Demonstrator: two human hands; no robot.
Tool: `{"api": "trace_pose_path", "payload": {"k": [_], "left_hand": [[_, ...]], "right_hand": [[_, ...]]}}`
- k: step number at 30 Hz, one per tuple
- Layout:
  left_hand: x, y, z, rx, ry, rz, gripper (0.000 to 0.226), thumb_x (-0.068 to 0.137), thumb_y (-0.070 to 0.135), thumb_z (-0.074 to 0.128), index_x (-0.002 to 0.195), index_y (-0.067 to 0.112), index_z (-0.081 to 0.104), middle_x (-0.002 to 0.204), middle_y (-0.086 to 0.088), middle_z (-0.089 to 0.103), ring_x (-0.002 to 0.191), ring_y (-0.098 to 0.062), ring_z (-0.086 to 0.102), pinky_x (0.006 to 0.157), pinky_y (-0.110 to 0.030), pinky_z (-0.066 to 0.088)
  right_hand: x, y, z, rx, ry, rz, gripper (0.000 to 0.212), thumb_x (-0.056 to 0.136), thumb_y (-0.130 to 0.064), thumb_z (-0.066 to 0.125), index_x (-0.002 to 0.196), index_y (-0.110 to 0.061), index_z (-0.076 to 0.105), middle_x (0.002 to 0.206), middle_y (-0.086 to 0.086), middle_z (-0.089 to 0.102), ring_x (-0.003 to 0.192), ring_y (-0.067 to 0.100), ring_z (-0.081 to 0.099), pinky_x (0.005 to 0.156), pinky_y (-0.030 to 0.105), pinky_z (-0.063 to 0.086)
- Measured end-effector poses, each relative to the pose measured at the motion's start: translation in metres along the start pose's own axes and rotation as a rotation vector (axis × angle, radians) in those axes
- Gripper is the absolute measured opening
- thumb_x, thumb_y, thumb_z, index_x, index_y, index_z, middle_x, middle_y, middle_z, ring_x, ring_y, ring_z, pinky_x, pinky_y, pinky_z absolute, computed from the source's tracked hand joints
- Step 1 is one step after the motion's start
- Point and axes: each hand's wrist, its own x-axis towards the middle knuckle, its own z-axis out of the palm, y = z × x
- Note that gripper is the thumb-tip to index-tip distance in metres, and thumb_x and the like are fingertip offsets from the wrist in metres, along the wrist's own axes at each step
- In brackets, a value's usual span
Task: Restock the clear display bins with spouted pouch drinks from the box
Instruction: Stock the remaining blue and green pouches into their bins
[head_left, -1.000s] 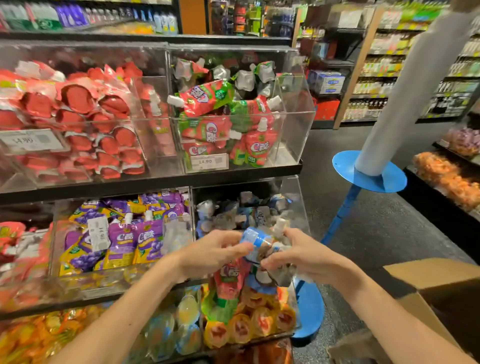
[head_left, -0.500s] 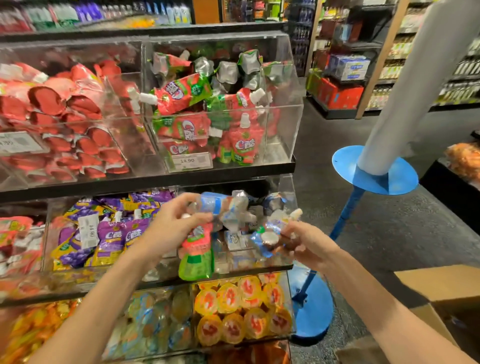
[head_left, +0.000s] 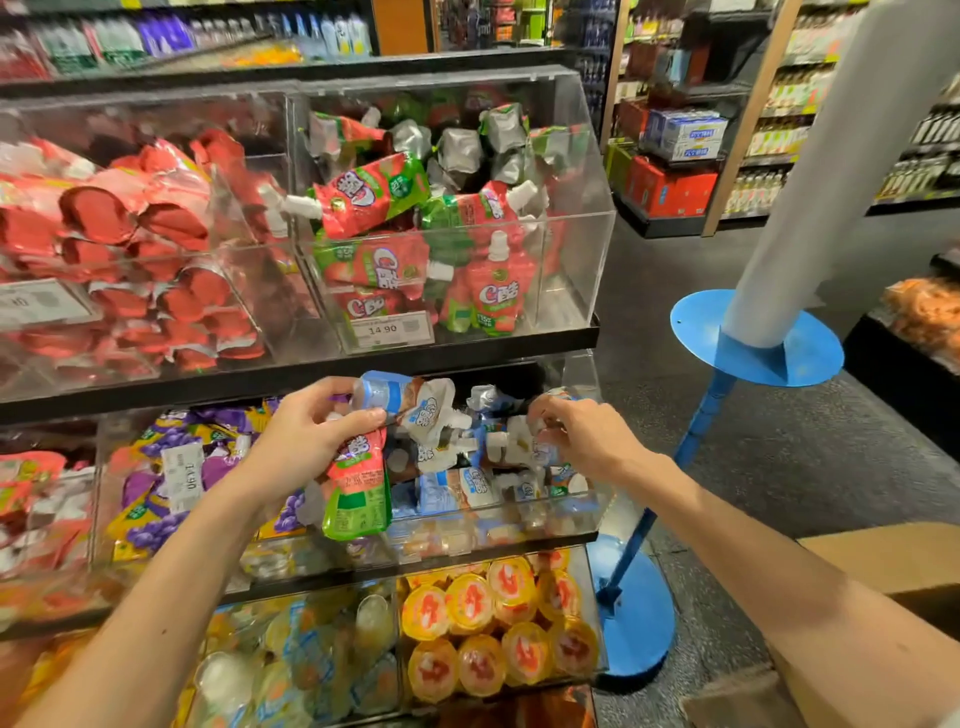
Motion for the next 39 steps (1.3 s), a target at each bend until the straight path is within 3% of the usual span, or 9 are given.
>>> {"api": "trace_pose_path", "payload": {"k": [9, 12, 15, 21, 23, 26, 29, 34, 39], "left_hand": [[-0.003, -0.005, 0.009, 0.017, -0.050, 0.008, 0.017, 0.089, 0.021, 0.071, 0.104, 0.027, 0.066, 0.068, 0.010, 0.071, 0.069, -0.005, 0.067, 0.064, -0.022, 0.050], [-0.003, -0.006, 0.013, 0.013, -0.075, -0.024, 0.025, 0.088, 0.026, 0.072, 0.112, 0.023, 0.066, 0.079, 0.006, 0.074, 0.078, -0.012, 0.071, 0.069, -0.027, 0.052], [-0.004, -0.002, 0.020, -0.003, -0.103, -0.038, 0.024, 0.090, 0.026, 0.070, 0.114, 0.023, 0.067, 0.095, -0.002, 0.077, 0.089, -0.019, 0.073, 0.075, -0.032, 0.055], [0.003, 0.002, 0.040, -0.073, -0.158, -0.142, 0.022, 0.090, 0.028, 0.070, 0.111, 0.021, 0.067, 0.091, -0.002, 0.077, 0.083, -0.019, 0.074, 0.066, -0.029, 0.053], [0.012, 0.003, 0.054, -0.036, -0.194, -0.186, 0.023, 0.090, 0.031, 0.071, 0.110, 0.020, 0.066, 0.088, -0.006, 0.077, 0.071, -0.022, 0.072, 0.058, -0.032, 0.054], [0.024, 0.007, 0.088, -0.042, -0.231, -0.226, 0.029, 0.089, 0.033, 0.072, 0.107, 0.013, 0.061, 0.075, -0.004, 0.071, 0.051, -0.015, 0.061, 0.037, -0.023, 0.041], [0.036, 0.007, 0.123, 0.004, -0.139, -0.269, 0.039, 0.085, 0.030, 0.077, 0.109, 0.017, 0.049, 0.095, -0.008, 0.066, 0.060, -0.018, 0.060, 0.035, -0.024, 0.041], [0.049, 0.002, 0.152, 0.532, -0.206, -0.151, 0.026, 0.092, 0.045, 0.064, 0.093, 0.021, 0.055, 0.107, -0.003, 0.057, 0.086, -0.016, 0.054, 0.065, -0.028, 0.044], [0.060, -0.013, 0.163, 0.756, -0.220, -0.095, 0.031, 0.096, 0.044, 0.055, 0.096, 0.014, 0.060, 0.116, -0.011, 0.065, 0.108, -0.031, 0.058, 0.085, -0.036, 0.047]], "right_hand": [[0.016, 0.007, 0.017, 0.080, -0.424, -0.039, 0.021, 0.096, -0.013, 0.062, 0.115, -0.016, 0.071, 0.110, 0.004, 0.070, 0.099, 0.023, 0.064, 0.084, 0.035, 0.052], [0.014, 0.008, 0.024, 0.010, -0.342, -0.066, 0.022, 0.095, -0.017, 0.063, 0.114, -0.013, 0.073, 0.110, 0.004, 0.072, 0.100, 0.023, 0.064, 0.076, 0.025, 0.040], [0.011, 0.009, 0.028, -0.019, -0.260, -0.028, 0.026, 0.093, -0.023, 0.067, 0.115, -0.012, 0.071, 0.107, 0.007, 0.072, 0.095, 0.023, 0.065, 0.079, 0.033, 0.050], [0.006, -0.017, -0.033, 0.681, -0.087, 0.150, 0.029, 0.096, -0.037, 0.060, 0.110, -0.014, 0.070, 0.096, -0.004, 0.072, 0.088, 0.011, 0.069, 0.075, 0.027, 0.053], [0.008, -0.026, -0.054, 0.581, -0.165, 0.042, 0.036, 0.087, -0.043, 0.071, 0.113, -0.018, 0.069, 0.103, -0.001, 0.073, 0.095, 0.015, 0.069, 0.082, 0.032, 0.056], [0.015, -0.030, -0.057, 0.015, -0.165, -0.063, 0.063, 0.074, -0.050, 0.080, 0.126, -0.021, 0.059, 0.116, 0.003, 0.064, 0.104, 0.022, 0.062, 0.085, 0.040, 0.053], [0.013, -0.021, -0.038, -0.370, -0.131, -0.127, 0.064, 0.075, -0.055, 0.075, 0.124, -0.019, 0.057, 0.119, 0.005, 0.057, 0.108, 0.026, 0.056, 0.085, 0.041, 0.049], [0.010, 0.000, -0.012, -0.388, -0.195, -0.127, 0.040, 0.089, -0.023, 0.067, 0.123, -0.006, 0.055, 0.121, 0.014, 0.049, 0.110, 0.032, 0.054, 0.088, 0.039, 0.045], [0.008, 0.001, 0.006, -0.354, -0.224, -0.083, 0.060, 0.088, -0.020, 0.070, 0.137, -0.003, 0.039, 0.126, 0.017, 0.054, 0.115, 0.033, 0.056, 0.084, 0.036, 0.045]]}}
